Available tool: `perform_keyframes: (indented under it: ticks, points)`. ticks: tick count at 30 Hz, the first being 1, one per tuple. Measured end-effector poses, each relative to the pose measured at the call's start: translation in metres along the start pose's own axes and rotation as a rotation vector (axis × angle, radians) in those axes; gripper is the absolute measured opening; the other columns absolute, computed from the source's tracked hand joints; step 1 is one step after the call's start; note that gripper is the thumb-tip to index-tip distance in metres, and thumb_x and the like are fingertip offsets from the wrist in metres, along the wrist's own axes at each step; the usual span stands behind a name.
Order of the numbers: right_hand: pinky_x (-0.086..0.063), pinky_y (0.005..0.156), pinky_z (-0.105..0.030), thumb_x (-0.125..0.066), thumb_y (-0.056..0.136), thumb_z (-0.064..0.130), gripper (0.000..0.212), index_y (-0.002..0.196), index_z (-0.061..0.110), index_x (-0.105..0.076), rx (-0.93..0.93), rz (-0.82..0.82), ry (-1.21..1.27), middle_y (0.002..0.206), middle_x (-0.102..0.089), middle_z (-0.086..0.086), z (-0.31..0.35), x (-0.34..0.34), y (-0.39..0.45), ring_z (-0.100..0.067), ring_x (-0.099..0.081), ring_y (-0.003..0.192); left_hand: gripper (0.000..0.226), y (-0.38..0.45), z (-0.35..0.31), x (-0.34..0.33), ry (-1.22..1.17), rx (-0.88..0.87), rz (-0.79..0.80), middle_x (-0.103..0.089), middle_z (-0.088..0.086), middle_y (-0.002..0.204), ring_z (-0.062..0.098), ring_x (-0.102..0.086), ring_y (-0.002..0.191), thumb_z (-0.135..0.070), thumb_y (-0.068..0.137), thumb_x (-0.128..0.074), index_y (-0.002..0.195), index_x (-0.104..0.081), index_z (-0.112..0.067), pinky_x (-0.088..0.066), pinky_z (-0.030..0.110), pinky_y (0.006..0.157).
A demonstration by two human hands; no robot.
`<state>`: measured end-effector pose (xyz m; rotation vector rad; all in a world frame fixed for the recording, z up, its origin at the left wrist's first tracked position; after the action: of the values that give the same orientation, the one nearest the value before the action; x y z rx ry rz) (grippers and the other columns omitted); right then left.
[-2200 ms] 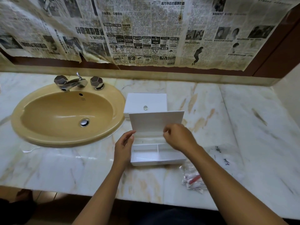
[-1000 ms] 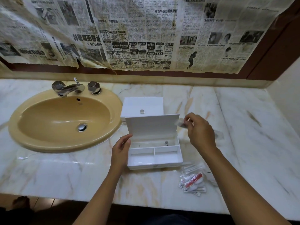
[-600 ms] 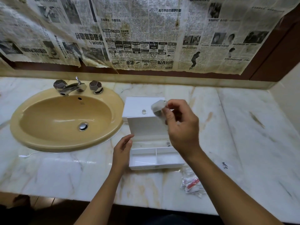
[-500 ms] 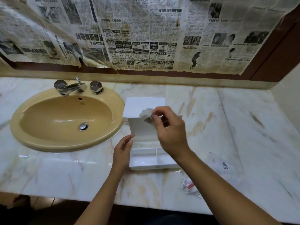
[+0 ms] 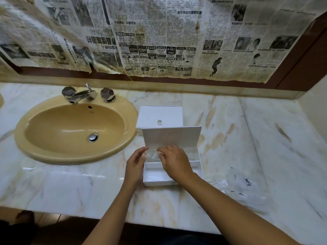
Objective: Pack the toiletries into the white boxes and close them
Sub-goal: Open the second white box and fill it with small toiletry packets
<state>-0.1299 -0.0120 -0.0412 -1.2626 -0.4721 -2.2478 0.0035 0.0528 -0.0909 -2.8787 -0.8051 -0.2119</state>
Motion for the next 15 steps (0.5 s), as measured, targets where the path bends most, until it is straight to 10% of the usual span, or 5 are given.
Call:
perform_keyframes:
  ticks: [15]
  points:
    - [-0.028,0.105,-0.045,-0.018,0.096,0.061,0.065,0.132,0.022,-0.055,-0.135,0.347,-0.208,0.134,-0.048,-0.006,-0.019,-0.020,-0.021,-0.025,-0.038,0.125,0.024,0.002,0.005,0.000,-0.056,0.060,0.038,-0.066,-0.007,0.113,-0.001,-0.061,0.102,-0.011,0.099,-0.048,0.111,-0.066,-0.022,-0.049,0.027,0.085]
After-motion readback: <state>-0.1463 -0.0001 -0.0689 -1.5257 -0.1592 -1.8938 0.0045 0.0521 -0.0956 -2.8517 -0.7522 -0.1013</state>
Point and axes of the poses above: each hand's wrist, its own y-axis towards the middle knuckle, its own x-axis out of the back of the hand, z = x × y, the point moved 9 cm from there along y, towards the middle knuckle
